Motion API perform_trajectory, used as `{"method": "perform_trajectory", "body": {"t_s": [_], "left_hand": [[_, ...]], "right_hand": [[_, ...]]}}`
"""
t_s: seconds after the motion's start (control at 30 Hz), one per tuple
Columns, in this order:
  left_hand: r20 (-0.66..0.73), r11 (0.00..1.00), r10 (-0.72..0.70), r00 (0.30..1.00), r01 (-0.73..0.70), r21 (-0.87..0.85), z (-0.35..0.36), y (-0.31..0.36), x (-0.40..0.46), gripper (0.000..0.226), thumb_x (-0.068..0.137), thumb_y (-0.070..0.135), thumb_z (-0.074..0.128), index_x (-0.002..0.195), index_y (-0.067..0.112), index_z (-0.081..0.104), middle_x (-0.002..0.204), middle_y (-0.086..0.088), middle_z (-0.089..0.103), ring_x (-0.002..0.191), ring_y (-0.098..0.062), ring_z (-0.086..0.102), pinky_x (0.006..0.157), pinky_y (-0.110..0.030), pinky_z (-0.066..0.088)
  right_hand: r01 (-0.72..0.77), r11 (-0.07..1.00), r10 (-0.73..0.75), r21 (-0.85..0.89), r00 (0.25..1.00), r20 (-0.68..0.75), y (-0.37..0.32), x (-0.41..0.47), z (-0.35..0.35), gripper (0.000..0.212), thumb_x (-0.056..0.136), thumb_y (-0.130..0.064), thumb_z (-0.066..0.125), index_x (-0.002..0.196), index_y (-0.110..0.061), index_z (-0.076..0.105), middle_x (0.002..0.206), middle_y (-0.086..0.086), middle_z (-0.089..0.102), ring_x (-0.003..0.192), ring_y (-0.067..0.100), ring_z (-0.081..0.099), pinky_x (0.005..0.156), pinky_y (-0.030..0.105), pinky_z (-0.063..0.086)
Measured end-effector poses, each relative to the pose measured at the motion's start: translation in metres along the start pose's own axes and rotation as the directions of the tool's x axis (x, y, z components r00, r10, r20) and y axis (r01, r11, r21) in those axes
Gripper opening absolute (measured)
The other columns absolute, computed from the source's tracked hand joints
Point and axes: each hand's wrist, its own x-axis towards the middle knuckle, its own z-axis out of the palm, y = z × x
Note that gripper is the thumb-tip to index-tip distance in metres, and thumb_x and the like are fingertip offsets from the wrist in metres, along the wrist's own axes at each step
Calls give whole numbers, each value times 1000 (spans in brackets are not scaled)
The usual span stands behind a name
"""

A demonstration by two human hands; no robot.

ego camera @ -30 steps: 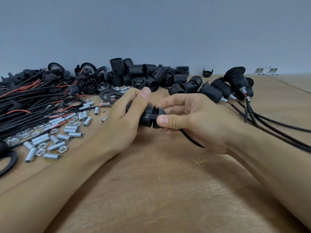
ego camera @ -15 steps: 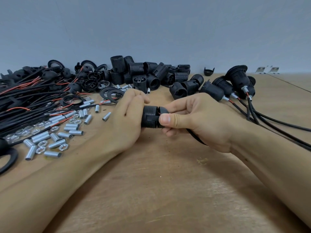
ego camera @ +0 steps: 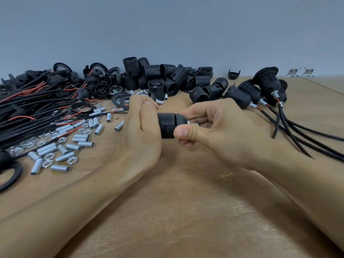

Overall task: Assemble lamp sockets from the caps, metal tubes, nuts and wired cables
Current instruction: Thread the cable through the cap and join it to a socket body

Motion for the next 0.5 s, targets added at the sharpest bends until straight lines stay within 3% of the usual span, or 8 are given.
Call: {"method": "perform_trajectory", "body": {"t_s": [0.17, 0.27, 0.33, 0.4, 0.5], "left_hand": [[-28, 995, 45, 999, -43, 86, -1, 2, -5, 27, 86, 38, 26, 87, 17, 43, 67, 9, 40, 57, -1, 41, 51, -16, 34], [24, 998, 38, 999, -39, 45, -6, 1, -3, 25, 86, 37, 28, 89, 20, 46, 64, 9, 41, 56, -4, 42, 55, -23, 35], [129, 999, 5, 992, 2, -51, -10, -2, -1, 21, 84, 37, 30, 89, 28, 50, 61, 10, 44, 53, -6, 43, 50, -25, 35], [270, 982, -33, 962, 81, -168, -15, -4, 2, 20, 82, 36, 34, 83, 34, 53, 59, 8, 46, 45, -6, 40, 42, -23, 32], [445, 945, -54, 894, 190, -266, -17, -4, 9, 23, 78, 32, 35, 84, 26, 56, 56, -2, 46, 37, -10, 31, 43, -19, 24]], "right_hand": [[-5, 1000, 4, 29, 1000, 23, 1, -2, -1, 13, 82, -11, 75, 94, -6, 74, 75, 6, 74, 67, 13, 72, 66, 24, 59], [-2, 998, -1, 62, 999, 45, 2, -4, 1, 26, 73, -25, 78, 94, -11, 74, 77, 3, 75, 69, 15, 73, 67, 27, 60], [7, 998, -9, 65, 999, 40, 1, -3, 0, 32, 65, -31, 79, 90, -13, 74, 81, 4, 75, 70, 15, 72, 70, 28, 61], [43, 999, -45, 34, 997, 59, 0, -2, -3, 31, 64, -32, 79, 89, -15, 72, 84, 0, 75, 73, 10, 71, 72, 21, 58], [109, 992, -104, -59, 992, 69, 2, -1, -6, 29, 65, -34, 78, 90, -22, 71, 86, -9, 74, 83, 3, 69, 78, 15, 52]]}}
